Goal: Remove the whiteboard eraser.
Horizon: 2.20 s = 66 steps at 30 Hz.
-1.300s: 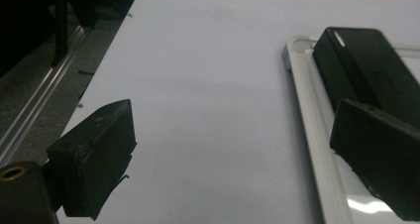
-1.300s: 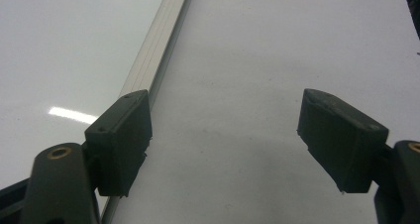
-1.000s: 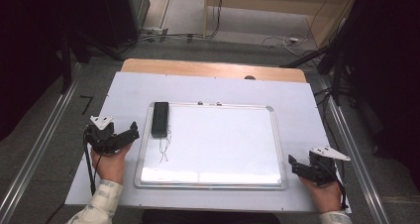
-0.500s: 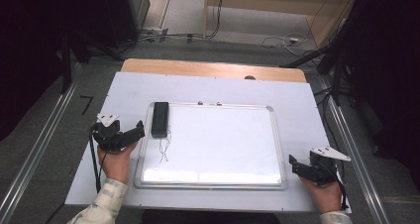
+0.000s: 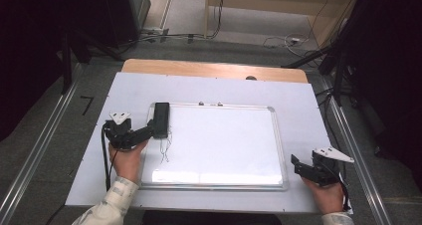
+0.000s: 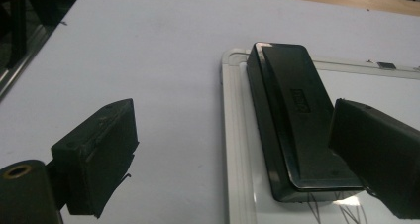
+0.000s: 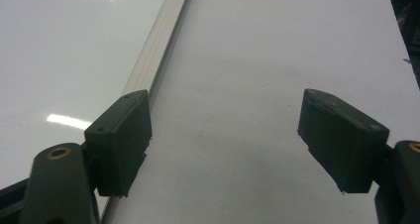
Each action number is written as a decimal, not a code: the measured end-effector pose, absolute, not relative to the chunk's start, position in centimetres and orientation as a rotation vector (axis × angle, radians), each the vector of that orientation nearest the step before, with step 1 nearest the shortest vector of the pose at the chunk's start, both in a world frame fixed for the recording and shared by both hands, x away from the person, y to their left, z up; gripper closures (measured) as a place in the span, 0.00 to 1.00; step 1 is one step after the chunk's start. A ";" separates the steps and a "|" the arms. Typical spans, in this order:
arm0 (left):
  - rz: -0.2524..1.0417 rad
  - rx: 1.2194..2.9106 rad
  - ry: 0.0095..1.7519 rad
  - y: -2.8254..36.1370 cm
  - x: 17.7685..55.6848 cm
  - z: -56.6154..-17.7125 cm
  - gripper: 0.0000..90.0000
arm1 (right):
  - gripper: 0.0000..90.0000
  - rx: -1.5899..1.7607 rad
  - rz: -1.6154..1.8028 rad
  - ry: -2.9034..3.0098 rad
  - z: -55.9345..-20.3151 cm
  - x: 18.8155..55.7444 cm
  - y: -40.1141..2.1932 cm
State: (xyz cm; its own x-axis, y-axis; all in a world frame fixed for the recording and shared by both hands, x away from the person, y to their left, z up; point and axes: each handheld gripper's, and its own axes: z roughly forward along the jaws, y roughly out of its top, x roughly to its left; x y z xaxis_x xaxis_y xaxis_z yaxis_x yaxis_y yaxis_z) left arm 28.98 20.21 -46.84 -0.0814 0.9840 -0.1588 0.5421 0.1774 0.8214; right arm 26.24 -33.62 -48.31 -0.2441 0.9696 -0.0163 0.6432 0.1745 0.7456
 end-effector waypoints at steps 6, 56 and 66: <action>0.758 1.465 1.713 19.5 29.3 -46.9 0.06 | 0.22 1.516 0.860 1.958 -48.3 26.2 -33.6; 0.738 1.632 1.702 15.4 37.2 -48.5 0.35 | 0.22 1.519 0.858 1.955 -48.3 26.3 -33.9; 0.748 1.634 1.729 15.4 37.3 -48.6 0.42 | 0.22 1.520 0.859 1.956 -48.3 26.3 -33.9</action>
